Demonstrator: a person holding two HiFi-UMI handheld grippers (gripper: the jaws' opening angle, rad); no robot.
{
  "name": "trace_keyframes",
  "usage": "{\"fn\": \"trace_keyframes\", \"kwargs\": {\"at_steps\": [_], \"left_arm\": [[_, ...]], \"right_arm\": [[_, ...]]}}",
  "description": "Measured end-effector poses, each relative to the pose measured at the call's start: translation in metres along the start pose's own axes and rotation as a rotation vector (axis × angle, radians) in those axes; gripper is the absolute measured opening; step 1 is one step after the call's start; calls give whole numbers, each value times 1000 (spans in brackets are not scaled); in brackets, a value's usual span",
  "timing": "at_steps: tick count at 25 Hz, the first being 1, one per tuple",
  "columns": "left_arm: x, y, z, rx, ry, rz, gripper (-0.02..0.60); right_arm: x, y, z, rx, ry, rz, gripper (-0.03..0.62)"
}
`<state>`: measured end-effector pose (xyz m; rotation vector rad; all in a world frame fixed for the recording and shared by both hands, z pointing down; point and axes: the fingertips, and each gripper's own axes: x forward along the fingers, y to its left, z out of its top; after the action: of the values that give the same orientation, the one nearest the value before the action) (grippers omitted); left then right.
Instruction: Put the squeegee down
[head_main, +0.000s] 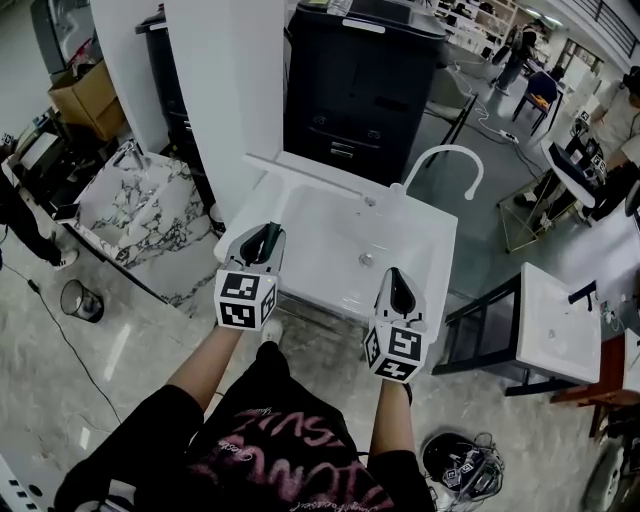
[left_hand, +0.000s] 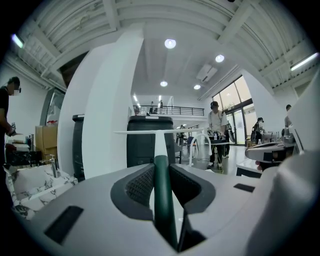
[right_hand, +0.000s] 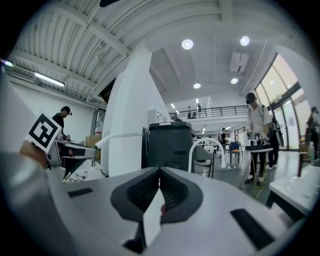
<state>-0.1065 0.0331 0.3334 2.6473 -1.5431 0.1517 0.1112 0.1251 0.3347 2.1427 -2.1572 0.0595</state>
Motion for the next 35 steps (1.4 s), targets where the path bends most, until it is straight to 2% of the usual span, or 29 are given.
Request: {"fn": "trace_keyframes", "kwargs": {"at_steps": [17,35], "left_arm": [[60,24,-21,-20,50,-29,95],[158,60,-39,-48,112,-76,95]], "right_arm": [[61,-3,-16,4,45,-14,21],[161,-10,-30,21,118,-43,21]]}}
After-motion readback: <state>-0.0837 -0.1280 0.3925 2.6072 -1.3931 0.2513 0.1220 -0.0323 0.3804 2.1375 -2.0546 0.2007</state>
